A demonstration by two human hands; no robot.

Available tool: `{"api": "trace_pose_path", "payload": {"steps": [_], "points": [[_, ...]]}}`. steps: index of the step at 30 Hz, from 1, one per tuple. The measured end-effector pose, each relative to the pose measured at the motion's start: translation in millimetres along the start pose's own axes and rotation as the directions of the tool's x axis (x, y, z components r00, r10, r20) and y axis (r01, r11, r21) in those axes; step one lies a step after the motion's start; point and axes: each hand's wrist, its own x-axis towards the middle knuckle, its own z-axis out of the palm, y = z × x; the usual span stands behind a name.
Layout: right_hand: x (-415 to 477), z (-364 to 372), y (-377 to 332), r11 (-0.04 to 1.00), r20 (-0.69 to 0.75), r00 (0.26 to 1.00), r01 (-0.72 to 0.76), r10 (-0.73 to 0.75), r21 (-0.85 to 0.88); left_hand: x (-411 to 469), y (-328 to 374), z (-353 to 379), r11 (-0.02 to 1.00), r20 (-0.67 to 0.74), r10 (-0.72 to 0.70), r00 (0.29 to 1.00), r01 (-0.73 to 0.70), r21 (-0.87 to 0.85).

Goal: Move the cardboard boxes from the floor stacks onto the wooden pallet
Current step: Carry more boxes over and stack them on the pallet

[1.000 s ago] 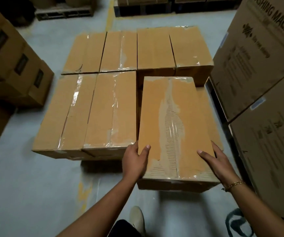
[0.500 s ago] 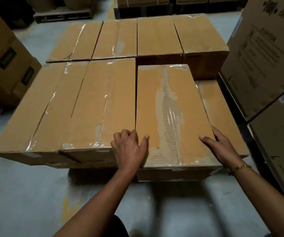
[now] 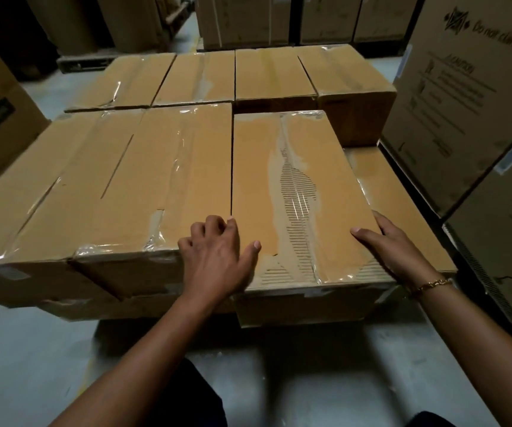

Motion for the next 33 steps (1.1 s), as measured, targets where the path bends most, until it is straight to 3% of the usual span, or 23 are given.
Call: {"api": "trace_pose_path", "payload": {"steps": [8, 13, 18, 24, 33], "points": [[-27.5, -4.2, 7.5, 0.996, 0.015, 1.000, -0.013, 0.014, -0.088, -13.0, -20.3, -3.1, 0.986, 0.242, 0.157, 0.957, -0.137, -0.095], [-44.7, 6.1, 13.4, 0.987, -0.052, 0.997, 0.043, -0.052, -0.152, -12.0, -29.2, -3.3, 0.974, 0.314, 0.226, 0.922, -0.224, -0.044], [-42.0, 13.7, 5.6, 0.979, -0.149, 0.986, 0.045, -0.075, -0.199, -13.5, -31.8, -2.2, 0.961, 0.230, 0.257, 0.938, -0.274, 0.045], [-24.9, 15.5, -0.2, 0.970, -0.160, 0.984, 0.044, -0.084, -0.238, -9.6, -31.0, 1.6, 0.964, 0.062, 0.242, 0.968, -0.247, 0.096], [9.0, 19.4, -14.9, 0.960, -0.171, 0.982, 0.031, -0.081, -0.277, 6.2, -30.5, 16.6, 0.982, -0.216, 0.187, 0.958, -0.181, 0.048]]}}
